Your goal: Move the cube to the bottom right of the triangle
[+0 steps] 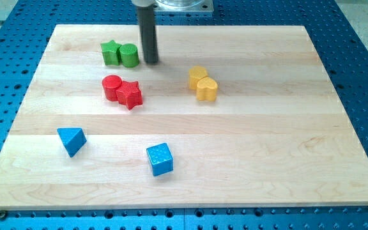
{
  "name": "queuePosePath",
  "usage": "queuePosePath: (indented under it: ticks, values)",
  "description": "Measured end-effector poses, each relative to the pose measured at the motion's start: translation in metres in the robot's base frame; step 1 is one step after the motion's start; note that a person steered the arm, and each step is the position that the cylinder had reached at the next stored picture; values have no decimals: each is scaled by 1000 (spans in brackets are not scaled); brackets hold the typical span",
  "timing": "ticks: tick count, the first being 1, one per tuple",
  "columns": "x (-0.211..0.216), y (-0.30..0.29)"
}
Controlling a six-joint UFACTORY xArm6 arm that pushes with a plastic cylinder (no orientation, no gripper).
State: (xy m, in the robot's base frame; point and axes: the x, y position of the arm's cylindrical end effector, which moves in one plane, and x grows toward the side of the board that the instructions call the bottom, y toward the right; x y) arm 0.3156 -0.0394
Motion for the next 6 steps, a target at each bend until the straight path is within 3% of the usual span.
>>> queuePosePath:
  ticks: [1, 2, 3, 4, 6]
  values:
    - [25, 66]
    - [0, 163]
    - [108, 224]
    - [223, 197]
    - [251, 57]
